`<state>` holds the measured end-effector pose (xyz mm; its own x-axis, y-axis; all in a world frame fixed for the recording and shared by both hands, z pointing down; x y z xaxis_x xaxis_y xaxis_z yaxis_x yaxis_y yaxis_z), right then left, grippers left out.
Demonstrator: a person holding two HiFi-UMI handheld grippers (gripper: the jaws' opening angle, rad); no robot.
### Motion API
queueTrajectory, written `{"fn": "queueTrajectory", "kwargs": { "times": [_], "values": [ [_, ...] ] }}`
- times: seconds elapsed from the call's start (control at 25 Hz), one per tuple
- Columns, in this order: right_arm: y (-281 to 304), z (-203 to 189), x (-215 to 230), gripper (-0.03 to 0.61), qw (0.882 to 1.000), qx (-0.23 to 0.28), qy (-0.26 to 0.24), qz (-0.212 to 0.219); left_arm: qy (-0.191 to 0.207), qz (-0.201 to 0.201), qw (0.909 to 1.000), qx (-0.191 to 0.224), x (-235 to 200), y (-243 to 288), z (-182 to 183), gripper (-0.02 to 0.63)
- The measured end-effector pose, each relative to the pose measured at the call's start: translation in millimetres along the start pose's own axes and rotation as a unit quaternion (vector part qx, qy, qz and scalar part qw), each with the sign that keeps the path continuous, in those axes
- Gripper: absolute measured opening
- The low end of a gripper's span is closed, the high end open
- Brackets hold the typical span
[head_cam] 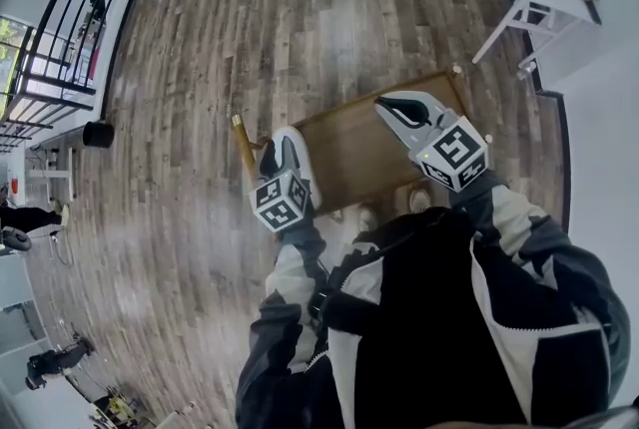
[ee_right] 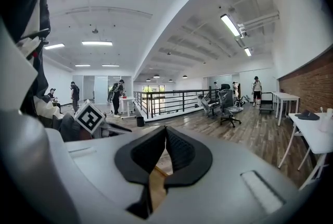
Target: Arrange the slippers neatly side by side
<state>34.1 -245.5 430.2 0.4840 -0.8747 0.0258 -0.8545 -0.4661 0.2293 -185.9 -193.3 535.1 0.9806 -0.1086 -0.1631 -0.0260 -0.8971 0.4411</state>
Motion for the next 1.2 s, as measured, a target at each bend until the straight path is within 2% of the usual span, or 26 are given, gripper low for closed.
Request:
{"fn": "queueTrajectory", "kwargs": {
  "times": [0.04, 0.16, 0.24, 0.28, 0.52, 0.68, 0.8, 0.84, 0.88, 0.92, 1.0, 1.12, 1.2],
  "values": [
    [0, 2, -1, 0.012, 1.000, 0.002, 0.001, 0.001, 0.014, -0.016, 0.9994, 0.028, 11, -6, 20, 0.153],
    [3, 5, -5, 0.012, 1.000, 0.008, 0.000, 0.003, 0.048, -0.064, 0.9923, 0.095, 41, -26, 66, 0.077],
    [3, 4, -7, 0.012, 1.000, 0.010, 0.001, 0.003, 0.050, -0.092, 0.9869, 0.122, 58, -37, 82, 0.014],
    [2, 4, -7, 0.012, 1.000, 0.011, 0.003, 0.002, 0.048, -0.106, 0.9845, 0.131, 66, -41, 87, 0.014],
    [0, -2, 3, 0.012, 1.000, 0.005, 0.009, -0.014, 0.075, -0.156, 0.9766, 0.127, 99, -41, 82, 0.014],
    [-2, -24, 18, 0.012, 0.999, -0.025, 0.011, -0.034, 0.062, -0.172, 0.9758, 0.120, 104, -36, 75, 0.014],
    [-4, -44, 35, 0.017, 0.997, -0.062, -0.008, -0.047, 0.065, -0.187, 0.9730, 0.118, 111, -32, 76, 0.014],
    [-5, -53, 43, 0.048, 0.996, -0.078, -0.017, -0.050, 0.070, -0.192, 0.9719, 0.117, 114, -30, 75, 0.014],
    [-6, -62, 51, 0.110, 0.993, -0.098, -0.028, -0.052, 0.075, -0.196, 0.9708, 0.117, 118, -28, 74, 0.014],
    [-6, -72, 58, 0.160, 0.991, -0.121, -0.040, -0.051, 0.078, -0.200, 0.9697, 0.116, 121, -26, 74, 0.014],
    [-6, -94, 70, 0.184, 0.981, -0.173, -0.077, -0.044, 0.079, -0.207, 0.9679, 0.118, 126, -25, 74, 0.014],
    [-6, -138, 87, 0.235, 0.956, -0.259, -0.136, -0.014, 0.079, -0.211, 0.9668, 0.121, 133, -22, 76, 0.014],
    [-7, -174, 97, 0.252, 0.938, -0.312, -0.150, 0.014, 0.077, -0.212, 0.9664, 0.124, 138, -21, 78, 0.014]
  ]
}}
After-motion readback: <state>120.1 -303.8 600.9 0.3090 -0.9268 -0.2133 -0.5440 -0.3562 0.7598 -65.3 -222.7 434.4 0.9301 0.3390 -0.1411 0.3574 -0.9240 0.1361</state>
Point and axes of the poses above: the fingertips, and each gripper's own axes: y forward along the fingers, x to its right, z out of its top, the point moved 1 cm from there along -y, backward along the fingers, and after that the axes turned 2 degrees about -z, right-handed, at the moved point
